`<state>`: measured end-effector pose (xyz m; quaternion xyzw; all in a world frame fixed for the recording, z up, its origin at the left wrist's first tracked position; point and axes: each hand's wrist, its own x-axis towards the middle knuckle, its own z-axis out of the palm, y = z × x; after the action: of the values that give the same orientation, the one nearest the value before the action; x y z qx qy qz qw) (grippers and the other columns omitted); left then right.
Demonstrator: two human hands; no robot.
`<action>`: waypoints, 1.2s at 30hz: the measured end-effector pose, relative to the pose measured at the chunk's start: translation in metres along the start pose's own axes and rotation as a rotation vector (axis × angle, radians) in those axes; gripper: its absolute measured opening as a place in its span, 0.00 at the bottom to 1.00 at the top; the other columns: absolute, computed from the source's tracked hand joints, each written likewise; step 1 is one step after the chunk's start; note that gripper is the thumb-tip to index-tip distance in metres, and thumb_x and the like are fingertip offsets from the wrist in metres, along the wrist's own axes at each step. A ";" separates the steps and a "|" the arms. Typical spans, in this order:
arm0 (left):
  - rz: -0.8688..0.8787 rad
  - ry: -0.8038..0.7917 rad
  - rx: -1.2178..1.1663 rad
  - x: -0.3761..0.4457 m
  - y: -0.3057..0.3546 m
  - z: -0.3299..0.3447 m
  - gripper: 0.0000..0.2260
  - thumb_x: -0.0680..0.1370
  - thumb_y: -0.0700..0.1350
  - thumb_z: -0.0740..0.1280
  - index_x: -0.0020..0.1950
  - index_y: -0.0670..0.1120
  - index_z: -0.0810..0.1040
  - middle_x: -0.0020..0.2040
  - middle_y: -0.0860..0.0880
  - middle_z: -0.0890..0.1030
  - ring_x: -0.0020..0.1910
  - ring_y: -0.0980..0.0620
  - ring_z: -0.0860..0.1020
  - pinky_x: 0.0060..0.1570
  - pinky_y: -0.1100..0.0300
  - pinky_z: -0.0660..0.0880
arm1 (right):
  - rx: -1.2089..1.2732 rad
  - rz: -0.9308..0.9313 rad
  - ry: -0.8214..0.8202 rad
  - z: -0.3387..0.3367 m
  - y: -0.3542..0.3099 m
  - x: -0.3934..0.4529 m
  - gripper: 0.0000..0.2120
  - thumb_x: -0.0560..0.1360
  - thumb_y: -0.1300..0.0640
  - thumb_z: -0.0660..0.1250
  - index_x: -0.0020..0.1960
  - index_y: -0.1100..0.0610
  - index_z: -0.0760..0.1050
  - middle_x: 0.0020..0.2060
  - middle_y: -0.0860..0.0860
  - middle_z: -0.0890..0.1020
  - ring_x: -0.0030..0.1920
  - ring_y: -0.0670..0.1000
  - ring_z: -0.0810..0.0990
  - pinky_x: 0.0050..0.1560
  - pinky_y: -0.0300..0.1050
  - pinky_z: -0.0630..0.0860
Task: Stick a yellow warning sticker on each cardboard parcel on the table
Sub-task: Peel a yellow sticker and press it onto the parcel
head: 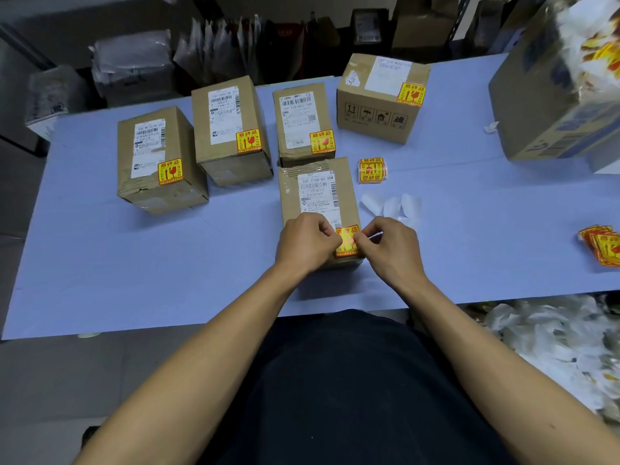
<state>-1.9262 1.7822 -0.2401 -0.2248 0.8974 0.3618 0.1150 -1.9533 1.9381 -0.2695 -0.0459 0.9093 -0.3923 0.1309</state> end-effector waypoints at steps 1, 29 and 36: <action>0.011 -0.001 0.016 0.001 0.000 0.001 0.04 0.70 0.43 0.71 0.35 0.49 0.80 0.36 0.50 0.83 0.41 0.48 0.81 0.39 0.55 0.78 | -0.014 -0.006 0.000 0.000 0.000 0.000 0.07 0.74 0.54 0.70 0.38 0.53 0.78 0.37 0.47 0.82 0.39 0.46 0.80 0.35 0.34 0.68; 0.002 0.076 -0.200 0.005 -0.057 0.021 0.36 0.81 0.58 0.62 0.81 0.55 0.44 0.81 0.48 0.56 0.79 0.48 0.56 0.75 0.47 0.60 | 0.316 0.160 -0.301 0.026 0.009 -0.013 0.23 0.72 0.35 0.68 0.63 0.43 0.73 0.53 0.36 0.83 0.51 0.36 0.80 0.52 0.40 0.75; -0.227 0.123 -0.532 0.014 -0.058 0.015 0.40 0.78 0.56 0.69 0.81 0.56 0.46 0.79 0.50 0.63 0.73 0.50 0.68 0.70 0.53 0.68 | 0.439 0.262 -0.315 0.018 0.014 0.006 0.36 0.78 0.38 0.64 0.80 0.51 0.57 0.77 0.46 0.66 0.73 0.46 0.68 0.70 0.44 0.65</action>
<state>-1.9094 1.7511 -0.2903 -0.3674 0.7456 0.5548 0.0373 -1.9537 1.9343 -0.2926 0.0410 0.7694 -0.5475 0.3266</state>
